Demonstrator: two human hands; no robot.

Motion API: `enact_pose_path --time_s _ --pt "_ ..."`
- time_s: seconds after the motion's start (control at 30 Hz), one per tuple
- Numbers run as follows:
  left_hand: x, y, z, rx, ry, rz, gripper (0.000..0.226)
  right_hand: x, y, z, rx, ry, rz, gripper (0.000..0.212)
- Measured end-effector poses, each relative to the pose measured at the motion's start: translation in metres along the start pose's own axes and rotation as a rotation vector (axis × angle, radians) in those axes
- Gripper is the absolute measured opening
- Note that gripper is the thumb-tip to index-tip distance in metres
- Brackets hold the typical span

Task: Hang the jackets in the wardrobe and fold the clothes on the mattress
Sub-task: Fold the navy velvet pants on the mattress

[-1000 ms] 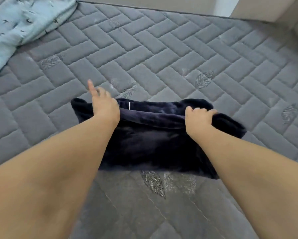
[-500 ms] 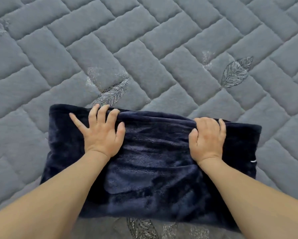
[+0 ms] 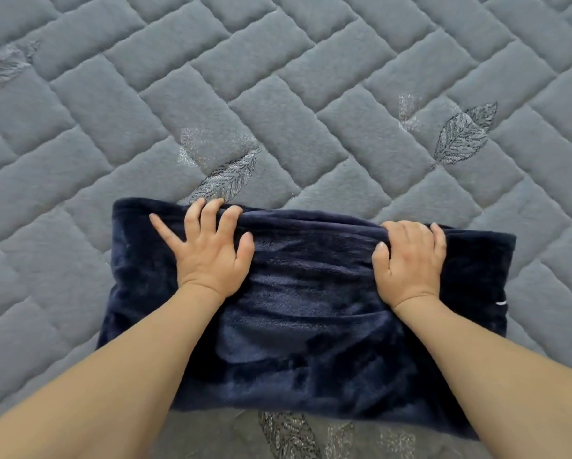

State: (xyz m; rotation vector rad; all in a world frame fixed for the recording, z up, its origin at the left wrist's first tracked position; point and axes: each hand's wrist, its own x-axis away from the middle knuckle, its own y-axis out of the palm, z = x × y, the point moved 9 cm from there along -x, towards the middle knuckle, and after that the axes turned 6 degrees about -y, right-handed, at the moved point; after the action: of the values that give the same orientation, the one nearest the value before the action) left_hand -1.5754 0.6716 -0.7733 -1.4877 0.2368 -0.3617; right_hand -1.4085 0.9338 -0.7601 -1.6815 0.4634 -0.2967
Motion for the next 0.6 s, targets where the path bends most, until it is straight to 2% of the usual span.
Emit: enact_pose_path --time_s 0.1,0.17,0.27,0.33,0.37,0.4,0.43,0.47,0.5,0.53,0.6 --pt "-0.002 0.0 -0.002 0.039 -0.015 -0.09 0.051 0.0 -0.004 -0.005 0.037 -0.002 -0.04 0.05" --pt "-0.004 -0.003 0.0 0.146 -0.009 -0.181 0.059 0.001 -0.012 -0.009 0.061 -0.015 -0.076 0.057" --pt "-0.01 -0.024 -0.019 0.561 -0.094 -0.298 0.071 -0.006 -0.024 -0.053 -0.048 -0.163 -0.104 0.066" --pt "-0.003 -0.056 -0.062 0.734 -0.259 -0.151 0.083 -0.016 -0.02 -0.114 -0.174 -0.267 -0.148 0.07" --pt "0.009 -0.069 -0.09 0.691 -0.361 -0.052 0.084 -0.022 -0.014 -0.149 -0.208 -0.293 -0.187 0.071" --pt "0.028 -0.071 -0.12 0.628 -0.485 -0.029 0.085 -0.029 -0.005 -0.184 -0.217 -0.304 -0.235 0.071" --pt "0.048 -0.06 -0.146 0.648 -0.618 -0.126 0.085 -0.036 0.006 -0.215 -0.204 -0.298 -0.284 0.068" --pt "0.07 -0.039 -0.16 0.793 -0.747 -0.328 0.085 -0.044 0.018 -0.239 -0.178 -0.273 -0.317 0.065" --pt "0.09 -0.017 -0.158 1.007 -0.816 -0.564 0.084 -0.052 0.026 -0.253 -0.16 -0.238 -0.322 0.062" --pt "0.102 -0.001 -0.153 1.197 -0.838 -0.717 0.083 -0.059 0.032 -0.262 -0.161 -0.214 -0.301 0.058" --pt "0.103 0.018 -0.156 1.359 -0.811 -0.764 0.082 -0.068 0.039 -0.265 -0.142 -0.215 -0.213 0.05"
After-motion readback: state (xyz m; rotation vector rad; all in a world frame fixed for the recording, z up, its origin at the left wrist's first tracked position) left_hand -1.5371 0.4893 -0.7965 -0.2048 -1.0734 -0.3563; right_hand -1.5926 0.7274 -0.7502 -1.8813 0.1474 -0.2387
